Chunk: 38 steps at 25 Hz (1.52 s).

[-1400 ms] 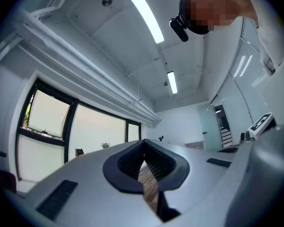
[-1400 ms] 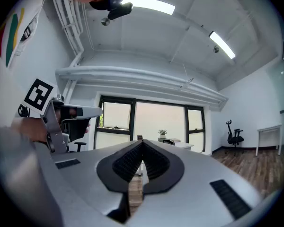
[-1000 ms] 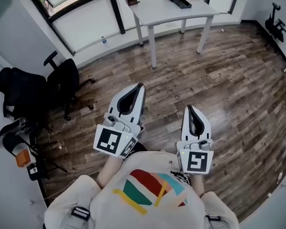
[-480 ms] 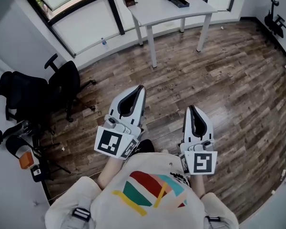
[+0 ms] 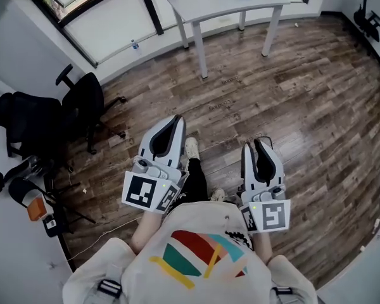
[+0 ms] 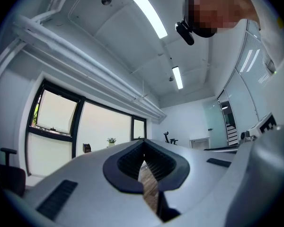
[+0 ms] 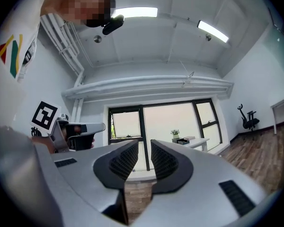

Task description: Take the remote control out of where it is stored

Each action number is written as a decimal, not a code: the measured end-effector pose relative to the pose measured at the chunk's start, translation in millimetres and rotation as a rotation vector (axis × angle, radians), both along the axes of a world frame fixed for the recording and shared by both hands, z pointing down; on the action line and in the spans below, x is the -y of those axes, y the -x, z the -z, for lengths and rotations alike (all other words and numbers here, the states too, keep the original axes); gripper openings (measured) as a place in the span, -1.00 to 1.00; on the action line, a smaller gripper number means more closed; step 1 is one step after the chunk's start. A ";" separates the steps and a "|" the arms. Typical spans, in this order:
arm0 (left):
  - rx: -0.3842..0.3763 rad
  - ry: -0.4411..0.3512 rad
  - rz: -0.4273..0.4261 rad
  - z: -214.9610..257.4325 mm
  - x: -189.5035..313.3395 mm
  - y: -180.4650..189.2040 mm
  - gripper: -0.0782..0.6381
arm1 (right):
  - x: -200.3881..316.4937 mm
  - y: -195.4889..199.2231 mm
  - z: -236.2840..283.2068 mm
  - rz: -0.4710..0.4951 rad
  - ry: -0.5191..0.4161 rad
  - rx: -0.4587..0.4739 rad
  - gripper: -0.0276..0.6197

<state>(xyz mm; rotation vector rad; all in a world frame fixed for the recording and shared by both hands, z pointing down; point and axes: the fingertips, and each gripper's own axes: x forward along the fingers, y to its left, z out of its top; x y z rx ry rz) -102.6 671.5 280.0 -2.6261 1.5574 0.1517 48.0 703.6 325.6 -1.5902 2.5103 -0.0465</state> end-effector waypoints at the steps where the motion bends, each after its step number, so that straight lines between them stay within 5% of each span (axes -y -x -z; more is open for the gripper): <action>1: -0.003 -0.001 -0.005 -0.1 2.9 -1.3 -0.76 | 4.3 -2.0 -0.7 -0.007 0.005 0.011 -0.71; 6: -0.014 -0.005 -0.036 1.7 19.2 -8.5 -0.76 | 18.6 -9.0 2.0 -0.049 0.006 0.036 -0.40; 18: -0.018 -0.048 -0.083 13.0 81.1 -24.4 -0.76 | 80.4 -18.0 6.5 -0.096 0.003 0.020 -0.30; 23: -0.053 -0.049 -0.093 6.1 131.5 -18.6 -0.76 | 121.1 -23.2 13.2 -0.101 -0.014 0.098 -0.30; 25: -0.064 -0.034 -0.089 -0.8 157.2 -13.0 -0.76 | 142.8 -24.3 9.8 -0.120 0.003 0.091 -0.33; 30: -0.095 0.008 -0.081 -6.2 235.9 6.2 -0.76 | 215.0 -20.1 14.8 -0.200 0.029 0.047 -0.90; 38: -0.099 0.006 -0.065 10.6 362.8 51.6 -0.76 | 345.8 37.3 32.0 -0.171 0.067 -0.045 -0.90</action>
